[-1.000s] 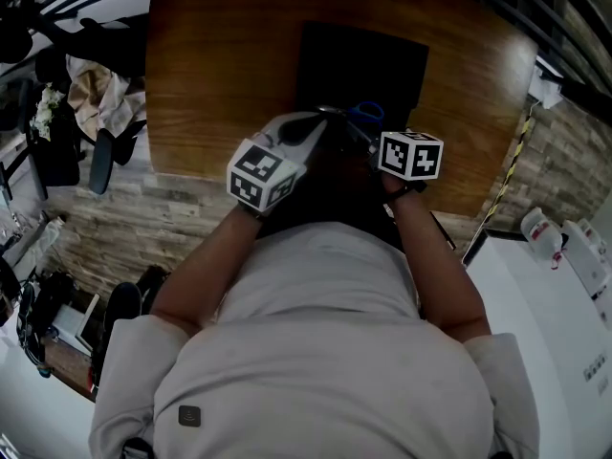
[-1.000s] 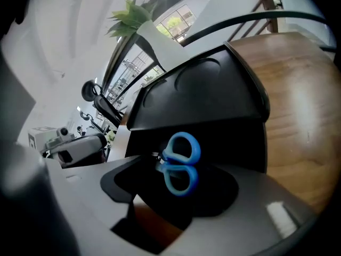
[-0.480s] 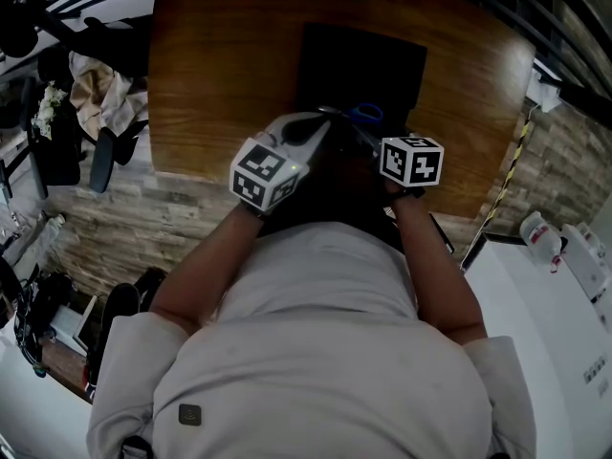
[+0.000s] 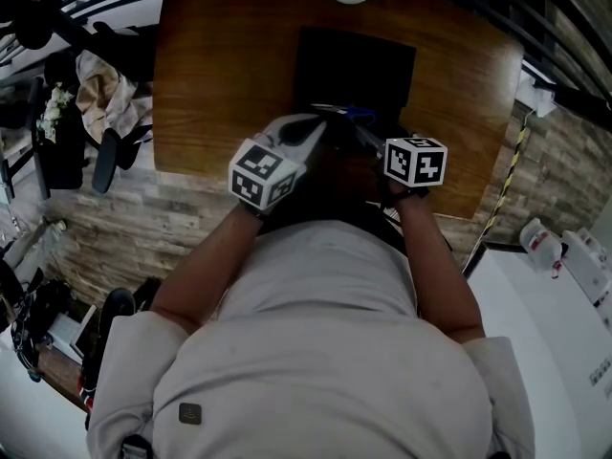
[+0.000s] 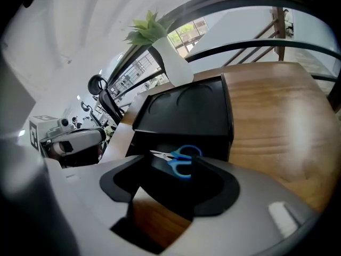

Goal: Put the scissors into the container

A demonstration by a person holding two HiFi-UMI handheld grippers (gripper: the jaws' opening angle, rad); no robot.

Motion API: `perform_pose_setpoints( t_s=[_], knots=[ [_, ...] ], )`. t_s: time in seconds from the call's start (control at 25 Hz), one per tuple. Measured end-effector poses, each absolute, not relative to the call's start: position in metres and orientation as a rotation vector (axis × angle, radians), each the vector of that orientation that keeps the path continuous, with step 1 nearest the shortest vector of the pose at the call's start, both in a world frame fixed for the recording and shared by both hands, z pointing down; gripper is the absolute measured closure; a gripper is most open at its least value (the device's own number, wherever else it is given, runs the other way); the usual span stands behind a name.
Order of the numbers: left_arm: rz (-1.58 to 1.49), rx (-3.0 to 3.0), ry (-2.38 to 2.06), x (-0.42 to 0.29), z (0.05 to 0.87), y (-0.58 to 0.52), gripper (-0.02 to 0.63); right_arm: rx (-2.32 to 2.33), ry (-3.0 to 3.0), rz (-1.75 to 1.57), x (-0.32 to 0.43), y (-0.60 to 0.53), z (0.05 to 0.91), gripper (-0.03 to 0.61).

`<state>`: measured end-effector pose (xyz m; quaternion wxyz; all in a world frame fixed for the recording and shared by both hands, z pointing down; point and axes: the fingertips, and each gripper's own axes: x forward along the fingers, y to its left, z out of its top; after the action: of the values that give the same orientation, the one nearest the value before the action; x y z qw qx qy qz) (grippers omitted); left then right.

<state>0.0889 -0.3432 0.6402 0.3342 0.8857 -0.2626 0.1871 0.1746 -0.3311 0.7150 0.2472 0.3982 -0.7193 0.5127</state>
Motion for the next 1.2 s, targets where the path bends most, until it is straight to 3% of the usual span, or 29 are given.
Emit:
perform_pose_setpoints(
  t_s=[0.52,0.64,0.92,1.2],
  knots=[
    [0.452,2.385,-0.732,0.102,0.596,-0.325,0.611,1.13,-2.145,1.182,0.176,-0.327,0.649,0.313],
    [0.424,2.387,-0.753,0.106,0.586,-0.32,0.611,1.128,-2.215,1.101,0.176,-0.323,0.631,0.346],
    [0.394,2.439,-0.798,0.111,0.553,-0.308,0.611,1.069,-2.448,0.806,0.172,-0.308,0.562,0.516],
    [0.309,2.577,-0.856,0.117,0.482,-0.301,0.611,0.917,-2.704,0.509,0.156,-0.278,0.477,0.572]
  ],
)
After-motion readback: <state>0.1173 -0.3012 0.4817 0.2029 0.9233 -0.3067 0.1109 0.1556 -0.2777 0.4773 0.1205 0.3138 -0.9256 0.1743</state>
